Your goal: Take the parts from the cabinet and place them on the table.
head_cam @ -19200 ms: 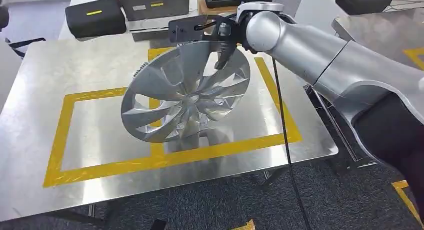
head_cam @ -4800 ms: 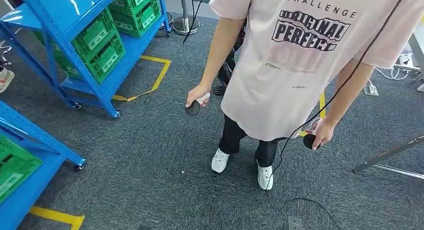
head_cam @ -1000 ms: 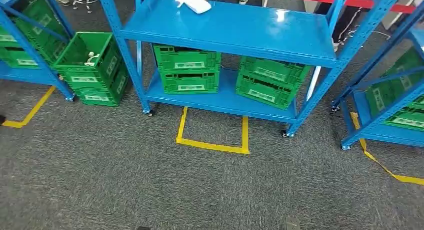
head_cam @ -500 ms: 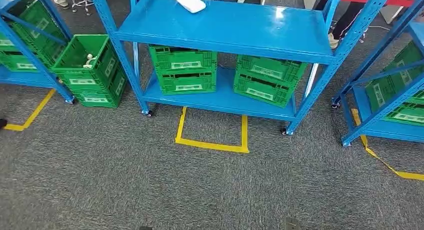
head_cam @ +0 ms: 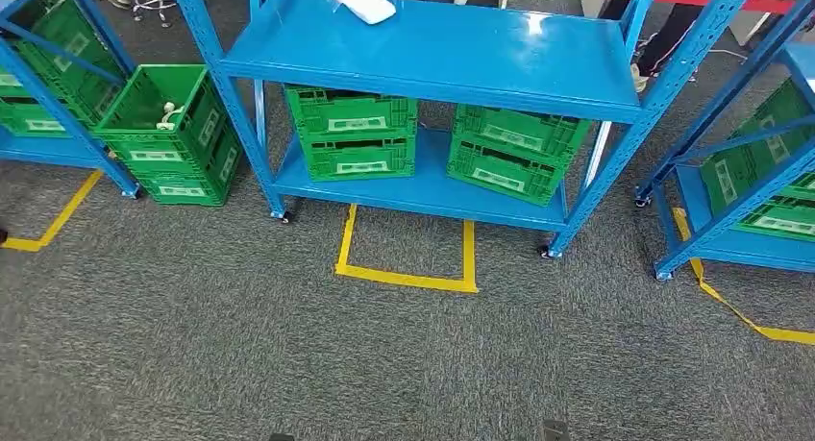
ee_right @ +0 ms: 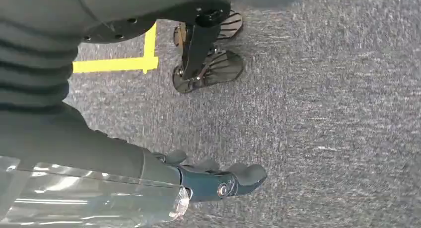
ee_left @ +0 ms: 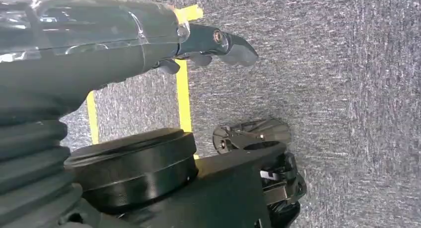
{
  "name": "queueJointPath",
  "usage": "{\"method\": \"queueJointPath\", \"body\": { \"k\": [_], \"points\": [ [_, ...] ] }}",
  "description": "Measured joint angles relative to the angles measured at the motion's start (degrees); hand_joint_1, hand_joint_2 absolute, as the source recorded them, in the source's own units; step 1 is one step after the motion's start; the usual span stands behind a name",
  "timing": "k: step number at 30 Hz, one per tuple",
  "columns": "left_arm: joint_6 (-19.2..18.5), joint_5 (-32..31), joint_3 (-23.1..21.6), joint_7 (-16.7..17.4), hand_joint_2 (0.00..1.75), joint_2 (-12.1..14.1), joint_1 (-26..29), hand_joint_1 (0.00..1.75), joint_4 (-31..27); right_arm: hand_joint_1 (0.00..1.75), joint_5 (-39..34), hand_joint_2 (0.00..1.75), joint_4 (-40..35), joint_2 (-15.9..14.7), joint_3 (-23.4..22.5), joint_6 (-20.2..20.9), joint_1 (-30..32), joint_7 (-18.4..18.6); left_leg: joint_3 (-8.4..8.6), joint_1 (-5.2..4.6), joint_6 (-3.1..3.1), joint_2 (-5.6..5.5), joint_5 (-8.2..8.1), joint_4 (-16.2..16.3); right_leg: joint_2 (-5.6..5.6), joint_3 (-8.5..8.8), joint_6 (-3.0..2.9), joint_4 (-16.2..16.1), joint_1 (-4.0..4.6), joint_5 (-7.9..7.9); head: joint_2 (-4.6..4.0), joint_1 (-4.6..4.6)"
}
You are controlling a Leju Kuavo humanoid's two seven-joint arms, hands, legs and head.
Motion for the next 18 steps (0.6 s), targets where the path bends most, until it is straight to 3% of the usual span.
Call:
{"method": "queueJointPath", "body": {
  "k": [7,10,12,13,15,16,17,18],
  "points": [
    [0.0,0.0,0.0,0.3,1.75,0.0,0.0,0.00,0.0,0.00,0.7,0.00,0.0,0.0,0.7,-0.5,0.0,-0.2,0.00,-0.01,0.01,-0.05,0.00,0.0,-0.01,0.00,0.00,0.0,-0.04,0.00,0.00,-0.02],
    [0.1,0.0,0.0,0.6,1.75,0.0,0.0,0.00,0.0,0.00,0.7,0.00,0.0,0.0,0.8,-0.6,0.0,-0.4,0.20,-0.33,0.83,-0.07,-0.11,-0.1,0.21,0.07,0.84,-0.7,-0.28,0.31,0.00,-0.26],
    [0.2,0.0,0.0,0.8,1.75,-0.2,0.0,0.00,0.0,0.00,0.6,0.00,0.0,-0.4,0.8,-0.7,0.0,-0.5,1.44,0.45,1.09,0.30,0.68,-2.1,-0.04,0.51,1.22,-0.1,0.02,-0.37,0.00,-0.15],
    [0.3,0.0,0.0,0.7,1.75,-0.4,0.0,0.00,0.0,0.00,0.5,0.00,0.0,-0.3,0.8,-0.7,0.0,-0.6,1.80,0.56,1.24,0.58,0.74,-2.4,-0.32,-0.54,1.58,2.2,-0.15,-1.95,0.00,0.35],
    [0.3,0.1,0.0,0.8,1.75,-0.4,0.0,0.00,0.0,0.00,0.3,0.00,0.0,-0.4,0.8,-0.7,0.0,-0.7,2.04,0.61,1.20,1.22,0.63,-2.5,-0.60,-5.11,2.25,11.4,-0.75,-6.27,0.00,0.68],
    [0.3,0.1,0.0,0.8,1.75,-0.5,0.0,0.00,0.0,0.00,0.3,0.00,0.0,-0.3,0.8,-0.7,0.1,-0.7,2.07,0.62,1.12,1.56,0.48,-2.5,-0.75,-7.14,2.58,15.0,-1.02,-7.42,0.00,0.63],
    [0.3,0.1,0.0,0.8,1.75,-0.5,0.0,0.00,0.0,0.00,0.3,0.00,0.0,-0.3,0.8,-0.6,0.2,-0.7,2.21,0.65,0.95,1.89,0.33,-2.4,-0.90,-8.01,2.79,16.3,-1.32,-7.06,0.00,0.68],
    [0.3,0.1,0.0,0.8,1.75,-0.5,0.0,0.00,0.0,0.00,0.3,0.00,0.1,-0.3,0.9,-0.6,0.4,-0.8,2.43,0.73,0.74,2.16,0.14,-2.4,-1.08,-7.55,2.99,14.9,-1.57,-5.30,0.00,0.66]
  ]
}}
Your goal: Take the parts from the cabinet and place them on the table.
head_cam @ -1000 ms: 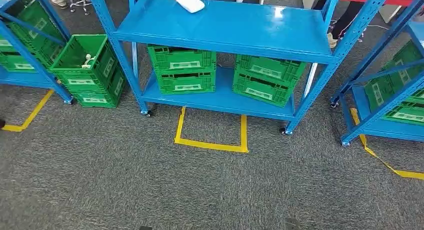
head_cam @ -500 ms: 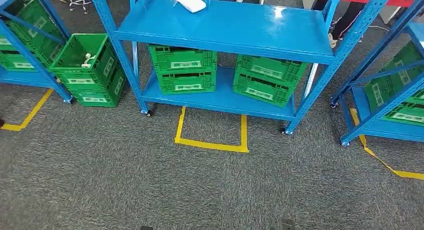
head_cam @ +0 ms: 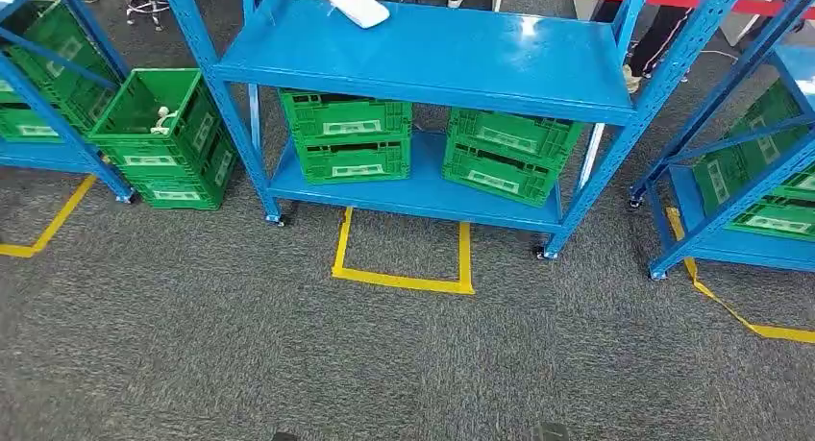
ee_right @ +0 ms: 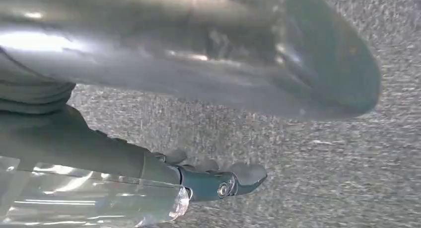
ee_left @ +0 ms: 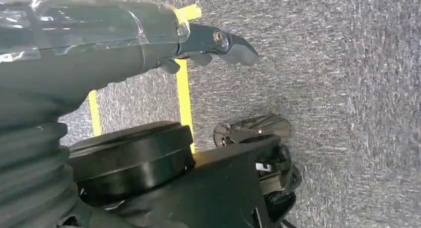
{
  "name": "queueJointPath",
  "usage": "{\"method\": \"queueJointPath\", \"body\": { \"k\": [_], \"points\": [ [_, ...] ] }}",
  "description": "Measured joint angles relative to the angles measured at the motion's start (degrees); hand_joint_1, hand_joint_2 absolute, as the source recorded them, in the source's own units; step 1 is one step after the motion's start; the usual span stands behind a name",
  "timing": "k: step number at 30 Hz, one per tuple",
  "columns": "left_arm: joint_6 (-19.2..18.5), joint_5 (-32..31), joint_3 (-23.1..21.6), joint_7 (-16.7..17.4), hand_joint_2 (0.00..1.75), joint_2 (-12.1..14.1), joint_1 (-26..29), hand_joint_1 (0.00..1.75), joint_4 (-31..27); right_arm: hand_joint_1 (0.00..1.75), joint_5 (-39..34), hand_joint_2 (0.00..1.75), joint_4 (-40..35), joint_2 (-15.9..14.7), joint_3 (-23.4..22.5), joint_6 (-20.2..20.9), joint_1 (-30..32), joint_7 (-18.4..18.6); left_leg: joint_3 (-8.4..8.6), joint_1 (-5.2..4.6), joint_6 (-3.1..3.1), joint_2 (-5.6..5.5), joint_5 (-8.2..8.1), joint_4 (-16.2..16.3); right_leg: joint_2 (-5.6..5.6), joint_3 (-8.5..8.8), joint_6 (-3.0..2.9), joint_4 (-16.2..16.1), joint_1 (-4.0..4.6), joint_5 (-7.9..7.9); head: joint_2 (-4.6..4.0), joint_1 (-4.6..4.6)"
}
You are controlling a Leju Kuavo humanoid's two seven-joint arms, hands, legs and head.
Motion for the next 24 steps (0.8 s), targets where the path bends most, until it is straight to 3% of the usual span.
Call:
{"method": "queueJointPath", "body": {
  "k": [1,2,3,4,5,7,8,9,10,11,13,14,15,16,18,19,21,22,23,24],
  "points": [
    [0.0,0.0,0.0,0.0,1.75,0.0,0.0,0.00,0.0,0.00,0.0,0.00,0.1,0.0,0.0,0.0,0.0,0.0,0.33,0.17,-0.35,0.35,-0.25,0.1,-0.23,1.43,0.16,-3.5,-0.21,2.61,0.00,0.06],
    [0.0,0.0,0.0,0.0,1.75,-0.1,0.0,0.00,0.0,0.00,0.0,0.00,0.1,0.0,0.0,0.0,0.0,-0.1,0.77,0.36,-0.73,0.90,-0.59,0.1,-1.01,3.86,0.33,-9.1,-0.33,5.89,0.00,0.04],
    [0.0,0.0,0.0,0.0,1.75,-0.1,0.0,0.00,0.0,0.00,0.0,0.00,0.1,0.0,0.0,0.0,0.0,-0.3,1.15,0.35,-1.20,1.47,-1.04,0.2,-3.01,5.99,0.45,-14.2,-0.40,7.99,0.00,0.24],
    [0.0,0.0,0.0,-0.1,1.75,0.0,0.0,0.00,0.0,0.00,0.0,0.00,0.0,0.1,0.0,0.1,-0.3,-0.3,1.24,0.00,-1.66,1.98,-1.39,0.5,-4.17,6.40,0.31,-15.1,0.38,7.08,0.00,0.56],
    [0.0,0.0,0.0,-0.1,1.75,0.0,0.0,0.00,0.0,0.00,0.0,0.00,0.0,0.1,0.0,0.2,-0.6,-0.5,1.23,-0.13,-2.00,2.65,-1.52,0.5,-3.34,6.33,-1.04,-15.0,0.22,7.32,0.00,0.35],
    [0.0,0.0,0.0,-0.2,1.75,0.1,0.0,0.00,0.0,0.00,-0.1,0.00,0.0,0.2,0.0,0.2,-0.4,-0.7,1.70,-0.04,-2.33,3.85,-1.74,0.3,-2.17,6.15,-1.68,-14.9,0.42,7.09,0.00,-0.70],
    [0.0,0.0,0.0,-0.2,1.75,0.1,-0.1,0.00,0.0,0.00,-0.1,0.00,0.1,0.2,0.0,0.2,-0.2,-0.7,2.01,0.06,-2.76,4.49,-2.09,0.3,-1.52,6.21,-2.17,-15.0,0.30,7.16,0.00,-0.72],
    [0.0,0.0,0.0,-0.2,1.75,0.1,-0.2,0.00,0.0,0.00,-0.1,0.00,0.1,0.1,0.0,0.2,-0.1,-0.8,1.93,0.34,-3.39,2.20,-3.03,1.1,-1.13,6.35,-2.62,-15.2,0.02,7.30,0.00,-0.79],
    [0.0,-0.1,0.0,-0.2,1.75,0.1,-0.2,0.00,0.0,0.00,-0.1,0.00,0.1,0.1,0.0,0.2,-0.1,-0.8,0.74,0.48,-3.59,-0.71,-4.83,3.6,-0.71,6.34,-2.94,-15.2,-0.04,7.24,0.00,-1.16],
    [0.0,-0.1,0.0,-0.2,1.75,0.1,-0.2,0.00,0.0,0.00,-0.2,0.00,0.1,0.1,0.0,0.2,-0.2,-0.8,-1.23,0.50,-3.67,-1.30,-7.13,7.8,-0.23,6.33,-3.12,-15.2,-0.04,7.21,0.00,-1.44],
    [0.0,-0.1,0.0,-0.2,1.75,0.1,0.0,0.00,0.0,0.00,-0.2,0.00,0.1,0.2,0.0,0.3,-0.2,-0.9,-5.85,0.52,-3.75,-1.25,-10.55,16.6,0.84,6.34,-3.28,-15.1,0.06,7.10,0.00,-2.06],
    [0.0,-0.1,0.0,-0.2,1.75,0.1,0.0,0.00,0.0,0.00,-0.2,0.00,0.1,0.2,0.0,0.3,-0.1,-0.9,-7.41,0.57,-3.71,-1.21,-10.56,18.7,1.48,6.36,-3.32,-15.1,0.09,7.07,0.00,-2.51],
    [0.0,-0.1,0.0,-0.2,1.75,0.1,0.0,0.00,0.0,0.00,-0.2,0.00,0.1,0.2,0.0,0.3,-0.1,-0.9,-7.53,0.65,-3.62,-1.20,-8.95,17.8,2.15,6.41,-3.31,-15.1,0.09,7.06,0.00,-2.87],
    [0.0,-0.1,0.0,-0.2,1.75,0.2,0.0,0.00,0.1,0.00,-0.2,0.00,0.1,0.2,0.0,0.3,-0.1,-0.9,-6.41,0.72,-3.46,-1.18,-6.13,14.6,2.34,6.54,-3.30,-15.1,0.07,6.93,0.00,-3.04],
    [0.0,-0.1,0.0,-0.2,1.75,0.2,-0.1,0.00,0.1,0.00,-0.2,0.00,0.1,0.2,0.0,0.3,-0.1,-0.9,-2.51,0.78,-3.08,-1.44,-0.23,5.3,3.21,7.10,-2.95,-15.0,0.04,6.57,0.00,-3.39],
    [0.0,-0.1,0.0,-0.1,0.00,0.2,-0.1,0.00,0.1,0.00,-0.2,1.75,0.1,0.2,0.0,0.3,0.0,-0.9,-1.42,0.71,-2.89,-2.45,-0.49,3.3,3.36,7.16,-2.53,-14.9,0.23,6.30,0.00,-3.56],
    [0.0,-0.1,0.0,-0.2,0.00,0.2,-0.2,0.00,0.0,0.00,-0.3,1.75,0.1,0.3,0.0,0.3,0.0,-0.9,-1.12,0.74,-2.49,-2.46,-0.82,2.1,3.55,6.90,-1.98,-14.7,0.25,6.16,0.00,-3.80],
    [0.0,-0.1,0.0,-0.1,0.00,0.2,-0.1,0.00,0.0,0.00,-0.6,1.75,0.1,0.2,0.0,0.5,0.0,-0.9,-1.04,0.78,-2.61,-2.47,-0.80,1.9,3.49,7.00,-3.13,-14.6,0.38,5.86,0.00,-3.44],
    [0.0,-0.2,0.0,-0.2,0.00,0.2,0.1,0.00,0.1,0.00,-0.6,1.75,0.1,0.2,0.0,0.5,0.0,-0.9,-0.99,0.75,-2.61,-2.48,-0.80,1.8,3.38,7.11,-3.74,-14.7,0.38,5.90,0.00,-3.17],
    [0.0,-0.2,0.0,-0.2,0.00,0.2,0.1,0.00,0.0,0.00,-0.6,1.75,0.1,0.2,0.0,0.6,0.0,-0.9,-0.98,0.72,-2.50,-2.48,-0.87,1.8,3.34,7.19,-3.73,-14.8,0.37,5.96,0.00,-3.04]
  ]
}}
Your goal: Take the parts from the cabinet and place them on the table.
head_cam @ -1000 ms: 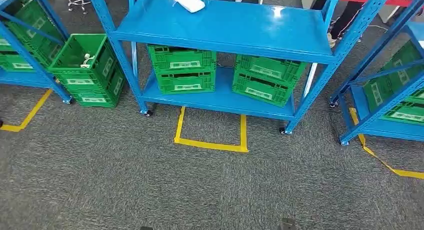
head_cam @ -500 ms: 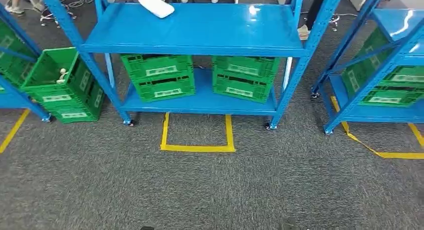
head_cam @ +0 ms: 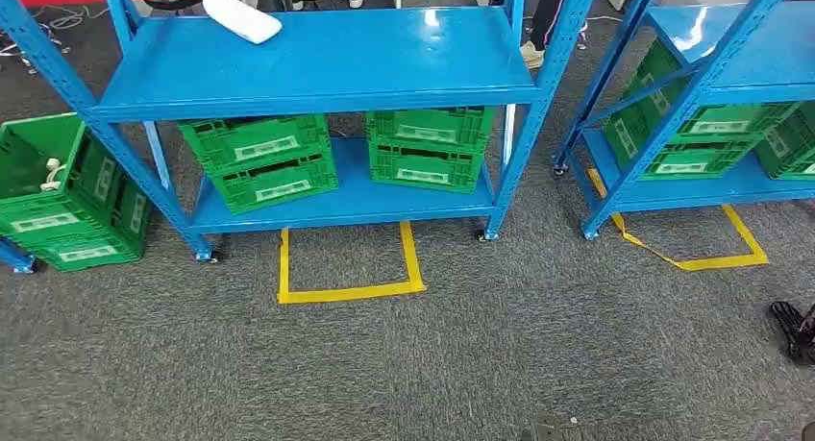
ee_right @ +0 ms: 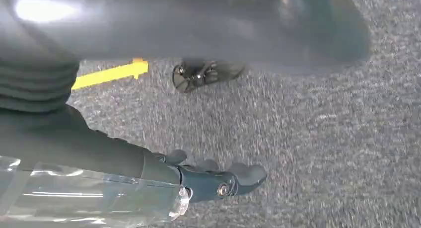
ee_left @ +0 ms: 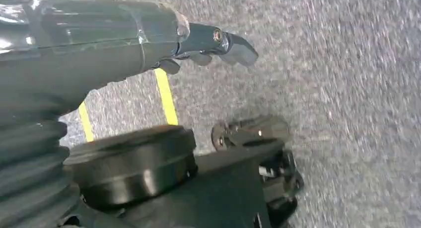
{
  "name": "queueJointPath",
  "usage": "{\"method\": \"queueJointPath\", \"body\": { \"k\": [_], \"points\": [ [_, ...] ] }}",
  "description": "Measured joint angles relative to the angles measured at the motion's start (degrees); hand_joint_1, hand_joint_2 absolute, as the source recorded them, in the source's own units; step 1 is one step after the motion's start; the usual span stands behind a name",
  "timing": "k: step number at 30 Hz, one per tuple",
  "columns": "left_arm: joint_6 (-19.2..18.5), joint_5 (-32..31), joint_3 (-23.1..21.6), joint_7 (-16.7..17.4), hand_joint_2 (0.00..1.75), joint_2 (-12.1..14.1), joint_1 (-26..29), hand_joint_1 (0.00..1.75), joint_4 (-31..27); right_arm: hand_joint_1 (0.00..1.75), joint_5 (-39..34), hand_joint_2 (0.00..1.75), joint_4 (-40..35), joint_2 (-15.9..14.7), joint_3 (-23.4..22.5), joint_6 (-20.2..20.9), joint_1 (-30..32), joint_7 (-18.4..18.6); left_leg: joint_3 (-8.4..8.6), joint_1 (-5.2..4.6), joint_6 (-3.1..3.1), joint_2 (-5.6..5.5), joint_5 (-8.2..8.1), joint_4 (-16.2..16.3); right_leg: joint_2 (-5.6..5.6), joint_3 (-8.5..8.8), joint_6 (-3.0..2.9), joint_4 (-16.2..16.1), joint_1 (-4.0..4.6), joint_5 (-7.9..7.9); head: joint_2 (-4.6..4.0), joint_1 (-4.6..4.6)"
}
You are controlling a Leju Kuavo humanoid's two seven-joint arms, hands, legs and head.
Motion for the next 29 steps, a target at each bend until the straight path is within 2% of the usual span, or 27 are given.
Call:
{"method": "queueJointPath", "body": {
  "k": [3,8,9,10,11,12,22,29],
  "points": [
    [0.0,-0.1,0.0,0.0,0.00,0.0,0.0,0.00,0.0,0.00,-0.1,1.75,0.0,0.1,0.0,0.1,-0.1,0.0,0.13,-0.15,0.41,0.17,-0.14,0.0,-0.01,0.27,-0.13,-0.3,-0.05,0.08,0.00,0.46],
    [0.0,-0.1,0.0,0.0,0.00,0.0,0.0,0.00,0.0,0.00,-0.1,1.75,0.0,0.2,0.0,0.1,-0.1,-0.1,0.15,-0.34,0.81,0.41,-0.31,0.1,0.05,0.41,0.28,-0.8,-0.15,0.29,0.00,0.59],
    [0.0,-0.1,0.0,0.0,0.00,0.0,0.0,0.00,0.0,0.00,-0.1,1.75,0.0,0.2,0.0,0.1,-0.1,-0.1,0.15,-0.39,0.90,0.44,-0.37,0.1,0.07,0.43,0.88,-0.9,-0.23,0.21,0.00,0.57],
    [0.0,-0.1,0.0,0.0,0.00,0.0,0.0,0.00,0.0,0.00,-0.1,1.75,0.0,0.2,0.0,0.1,-0.1,-0.1,0.15,-0.45,1.01,0.46,-0.40,0.1,0.07,0.49,1.74,-1.0,-0.36,0.17,0.00,0.59],
    [0.0,-0.1,0.0,0.0,0.00,0.0,0.0,0.00,0.0,0.00,-0.1,1.75,0.0,0.2,0.0,0.1,-0.1,-0.1,0.15,-0.51,1.02,0.47,-0.40,0.1,0.07,0.50,2.12,-1.0,-0.44,0.16,0.00,0.59],
    [0.0,-0.1,0.0,0.0,1.75,0.0,-0.1,0.00,0.0,0.00,-0.1,1.75,0.0,0.2,0.0,0.1,-0.1,-0.1,0.17,-0.52,1.04,0.48,-0.42,0.1,0.07,0.50,2.14,-1.0,-0.46,0.15,0.00,0.50],
    [-0.1,-0.1,0.0,0.8,1.75,0.0,-0.1,0.00,0.0,0.00,-0.1,1.75,0.0,0.2,0.0,0.9,-0.1,0.5,0.30,-0.44,1.03,0.50,-0.43,0.1,0.06,0.49,2.32,-0.9,-0.39,0.03,0.00,0.39],
    [1.6,-1.8,0.0,3.8,1.75,-0.4,-0.1,0.00,0.0,0.00,0.1,1.75,0.0,0.2,0.0,0.6,-0.1,3.9,0.31,-0.43,1.02,0.52,-0.43,0.1,0.07,0.50,2.30,-0.9,-0.39,0.02,0.00,0.39]
  ]
}}
